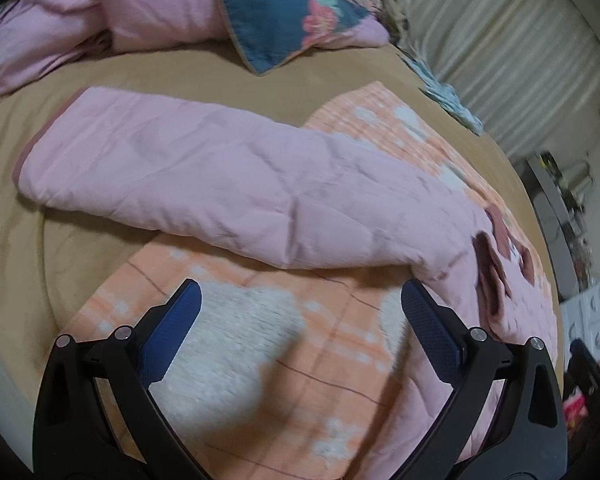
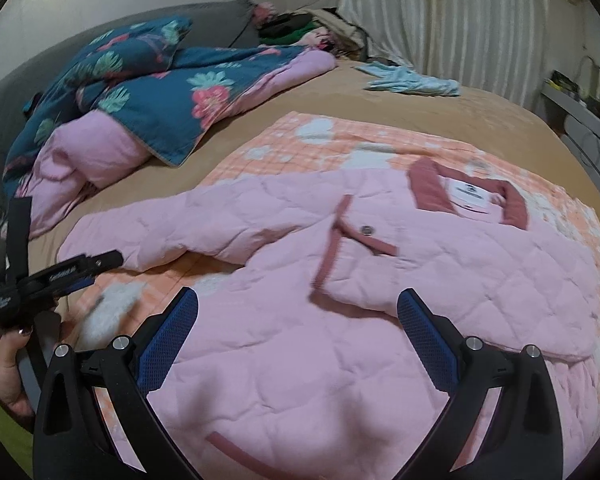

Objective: Fold large clothes
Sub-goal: 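Move the left tool to the other sleeve and grasp its cuff, then lift the sleeve cuff upward with the left tool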

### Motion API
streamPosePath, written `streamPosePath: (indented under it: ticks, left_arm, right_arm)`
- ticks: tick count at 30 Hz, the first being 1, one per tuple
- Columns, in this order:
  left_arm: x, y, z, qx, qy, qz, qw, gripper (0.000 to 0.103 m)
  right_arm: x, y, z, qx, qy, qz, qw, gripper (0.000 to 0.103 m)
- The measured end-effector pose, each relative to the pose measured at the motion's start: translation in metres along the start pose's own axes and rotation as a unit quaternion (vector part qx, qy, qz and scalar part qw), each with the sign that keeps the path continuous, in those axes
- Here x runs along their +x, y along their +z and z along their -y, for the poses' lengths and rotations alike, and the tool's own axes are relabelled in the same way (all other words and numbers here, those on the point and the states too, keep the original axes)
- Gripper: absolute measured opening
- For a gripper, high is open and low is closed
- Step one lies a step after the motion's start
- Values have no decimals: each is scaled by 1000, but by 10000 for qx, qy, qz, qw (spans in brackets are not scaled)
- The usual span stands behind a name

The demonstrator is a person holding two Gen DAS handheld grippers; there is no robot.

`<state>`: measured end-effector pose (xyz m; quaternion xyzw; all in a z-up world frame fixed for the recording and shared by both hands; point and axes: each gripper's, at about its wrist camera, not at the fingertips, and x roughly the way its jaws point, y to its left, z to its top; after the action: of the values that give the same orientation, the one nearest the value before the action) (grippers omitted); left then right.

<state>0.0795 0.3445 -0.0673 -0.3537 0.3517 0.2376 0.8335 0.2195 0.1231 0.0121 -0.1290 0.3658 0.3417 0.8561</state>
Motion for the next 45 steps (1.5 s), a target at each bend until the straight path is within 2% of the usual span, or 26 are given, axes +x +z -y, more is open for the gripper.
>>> streamPosePath:
  ticks: [8,16,29,33,34,35,36,37,39,41,42,45]
  left_arm:
    - [10,10,-37,-744,56,9,9972,94]
    - [22,19,-77,-1536,275,97,9877,94]
    - [36,44,-103,-2135,401,451,9751,94]
    - [39,56,-112,-2129,462,587,9742,93]
    - [39,58,-114,-2130,478,633,9738,91]
    - [38,60,-115,-2119,535,683,9734,81]
    - [36,61,-118,-2091,653,744,9729,64]
    - [35,62,-119,-2102,660,775,9723,57]
    - [30,63,-124,-2175,509,849,9710,36]
    - [23,66,-121,-2034,518,980,9728,23]
    - [18,68,-117,-1920,509,1068,9742,19]
    - [7,72,-106,-1691,435,1230,9769,15]
  right_arm:
    - [26,11,-25,-310,50,-163,9994,99]
    - [47,31,-38,-437,130,-184,9988,99]
    - [74,48,-45,-423,223,-204,9986,99]
    - [75,45,-37,-329,212,-197,9990,99]
    - [74,44,-35,-284,219,-184,9992,99]
    - [73,42,-31,-217,226,-170,9994,99]
    - [72,40,-29,-172,225,-165,9995,99]
    - [71,39,-25,-116,228,-161,9995,99]
    - [68,35,-20,-14,245,-154,9996,99]
    - [65,32,-15,59,216,-133,9997,99]
    - [63,31,-13,86,205,-128,9997,99]
    - [55,29,-7,164,181,-83,9997,99]
